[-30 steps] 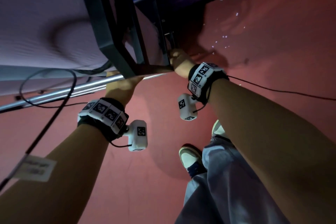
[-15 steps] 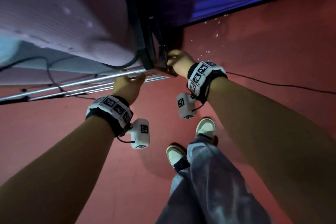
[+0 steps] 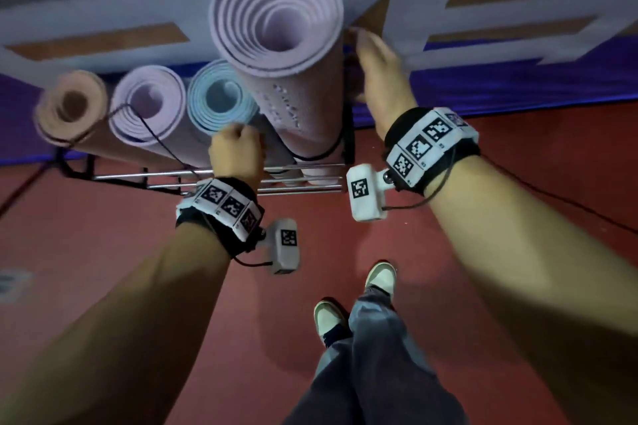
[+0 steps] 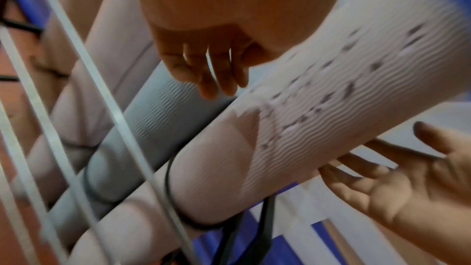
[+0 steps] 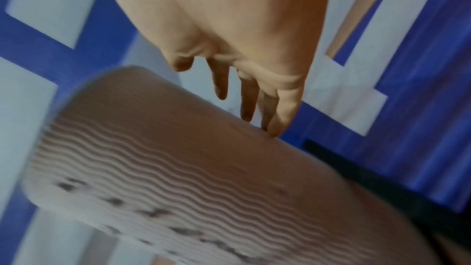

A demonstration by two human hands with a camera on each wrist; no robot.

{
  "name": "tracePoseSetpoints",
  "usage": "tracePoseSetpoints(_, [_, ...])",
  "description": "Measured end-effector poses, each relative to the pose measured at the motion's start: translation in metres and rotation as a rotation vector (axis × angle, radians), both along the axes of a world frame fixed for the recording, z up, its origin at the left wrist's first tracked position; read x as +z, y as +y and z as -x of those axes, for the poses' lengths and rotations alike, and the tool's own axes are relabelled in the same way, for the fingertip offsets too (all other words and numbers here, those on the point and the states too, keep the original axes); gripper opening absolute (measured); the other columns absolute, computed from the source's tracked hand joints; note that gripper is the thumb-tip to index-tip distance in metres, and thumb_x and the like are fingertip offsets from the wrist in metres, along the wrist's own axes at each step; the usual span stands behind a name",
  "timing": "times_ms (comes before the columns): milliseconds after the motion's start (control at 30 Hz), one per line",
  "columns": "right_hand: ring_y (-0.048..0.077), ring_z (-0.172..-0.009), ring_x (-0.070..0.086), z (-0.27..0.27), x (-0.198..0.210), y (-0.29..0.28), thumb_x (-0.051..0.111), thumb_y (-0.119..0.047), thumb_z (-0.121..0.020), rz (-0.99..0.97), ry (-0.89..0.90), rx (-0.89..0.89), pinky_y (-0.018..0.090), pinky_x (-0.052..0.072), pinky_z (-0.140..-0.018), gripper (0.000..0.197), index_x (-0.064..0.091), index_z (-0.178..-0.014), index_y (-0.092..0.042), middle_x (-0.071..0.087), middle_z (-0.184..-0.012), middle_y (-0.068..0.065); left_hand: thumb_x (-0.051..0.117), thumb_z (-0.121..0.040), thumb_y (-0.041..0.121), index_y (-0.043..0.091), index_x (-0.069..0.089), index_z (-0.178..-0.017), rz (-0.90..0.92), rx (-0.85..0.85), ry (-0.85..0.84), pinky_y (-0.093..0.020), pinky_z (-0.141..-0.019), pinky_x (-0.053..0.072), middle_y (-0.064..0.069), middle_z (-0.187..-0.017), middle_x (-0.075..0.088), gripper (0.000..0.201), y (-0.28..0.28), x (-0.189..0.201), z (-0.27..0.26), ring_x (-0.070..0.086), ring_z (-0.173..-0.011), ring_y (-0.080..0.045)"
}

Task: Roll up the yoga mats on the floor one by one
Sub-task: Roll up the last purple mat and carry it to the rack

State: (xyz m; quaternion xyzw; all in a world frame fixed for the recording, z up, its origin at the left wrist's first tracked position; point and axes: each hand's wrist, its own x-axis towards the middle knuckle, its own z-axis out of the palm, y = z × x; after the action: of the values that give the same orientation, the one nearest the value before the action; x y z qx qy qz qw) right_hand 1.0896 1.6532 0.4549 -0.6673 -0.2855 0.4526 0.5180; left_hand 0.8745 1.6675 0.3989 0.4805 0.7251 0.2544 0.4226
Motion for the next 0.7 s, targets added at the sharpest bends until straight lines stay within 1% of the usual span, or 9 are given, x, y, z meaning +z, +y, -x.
tracePoseSetpoints(67, [0.003,-0.111,0.060,0.006,0.027,0.005,0.051,-0.050,-0.094,-0.063,0.069,0.022,0.038,0.041,-0.111,0.031,0.063,-0.113,-0.029,0.067,-0.113,-0.014,0.048,-0.068,0.048,0.025,0.067,-0.077,-0.167,0.047,-0.121,-0.043,-0.072,0.055,-0.012,-0.086,0.071,0.031,0.003,0.036,-0.002,0.067,-0.081,-0.032])
tracePoseSetpoints(167, [0.009,-0.118,0.058,0.014,0.039,0.012,0.052,-0.055,-0.087,-0.061,-0.037,0.115,0.037,0.039,-0.112,0.041,0.064,-0.114,-0.026,0.067,-0.121,-0.008,0.047,-0.086,0.061,0.033,0.051,-0.132,-0.253,-0.049,-0.309,-0.045,-0.103,0.048,-0.004,-0.129,0.063,0.054,0.004,0.077,-0.012,0.060,-0.119,-0.025])
tracePoseSetpoints(233, [0.013,-0.117,0.060,0.016,0.036,0.016,0.052,-0.057,-0.082,-0.041,-0.101,0.125,0.040,0.041,-0.110,0.042,0.064,-0.108,-0.026,0.068,-0.119,-0.005,0.043,-0.099,0.053,0.025,0.037,-0.150,-0.290,-0.179,-0.356,-0.046,-0.113,0.041,-0.001,-0.143,0.055,0.059,0.007,0.087,-0.019,0.052,-0.133,-0.022])
tracePoseSetpoints(333, [0.019,-0.113,0.062,0.014,0.020,0.016,0.051,-0.062,-0.076,-0.023,-0.122,0.105,0.046,0.043,-0.107,0.056,0.065,-0.109,-0.019,0.070,-0.115,0.001,0.039,-0.107,0.025,0.008,0.042,-0.149,-0.378,-0.297,-0.339,-0.037,-0.113,0.041,-0.007,-0.143,0.057,0.046,0.009,0.084,-0.026,0.053,-0.132,-0.015])
tracePoseSetpoints(400, [0.021,-0.114,0.062,0.015,0.006,0.010,0.050,-0.059,-0.076,0.005,-0.119,0.118,0.047,0.043,-0.108,0.058,0.064,-0.115,-0.018,0.070,-0.117,0.003,0.043,-0.102,0.026,0.010,0.044,-0.149,-0.299,-0.285,-0.355,-0.032,-0.112,0.041,-0.004,-0.141,0.059,0.049,0.011,0.074,-0.029,0.055,-0.130,-0.014])
tracePoseSetpoints(467, [0.023,-0.118,0.061,0.017,-0.009,0.005,0.049,-0.060,-0.074,0.070,-0.114,0.154,0.046,0.044,-0.107,0.064,0.061,-0.123,-0.022,0.068,-0.122,0.004,0.046,-0.099,0.030,0.017,0.043,-0.151,-0.165,-0.261,-0.273,-0.020,-0.104,0.038,0.004,-0.141,0.057,0.054,0.011,0.060,-0.027,0.053,-0.127,-0.011])
tracePoseSetpoints(533, [0.022,-0.120,0.059,0.019,-0.013,0.003,0.048,-0.054,-0.083,0.119,-0.153,0.195,0.044,0.044,-0.107,0.060,0.058,-0.131,-0.019,0.066,-0.127,0.004,0.047,-0.102,0.027,0.022,0.044,-0.151,-0.121,-0.291,-0.185,-0.014,-0.096,0.034,0.010,-0.136,0.058,0.049,0.012,0.049,-0.022,0.051,-0.123,-0.005])
tracePoseSetpoints(633, [0.015,-0.121,0.055,0.014,-0.018,0.005,0.045,-0.031,-0.103,0.089,-0.168,0.191,0.030,0.039,-0.108,0.040,0.053,-0.138,-0.014,0.061,-0.132,0.001,0.047,-0.102,0.026,0.026,0.048,-0.148,-0.151,-0.329,-0.160,-0.015,-0.095,0.035,0.011,-0.131,0.060,0.046,0.019,0.042,-0.017,0.052,-0.119,-0.003])
tracePoseSetpoints(700, [0.008,-0.117,0.051,0.012,-0.026,0.005,0.043,-0.026,-0.105,0.110,-0.193,0.210,0.016,0.037,-0.095,0.038,0.050,-0.141,-0.015,0.059,-0.134,-0.001,0.046,-0.098,0.033,0.030,0.051,-0.144,-0.103,-0.371,-0.055,-0.024,-0.098,0.038,0.004,-0.131,0.063,0.046,0.027,0.035,-0.017,0.055,-0.119,-0.016])
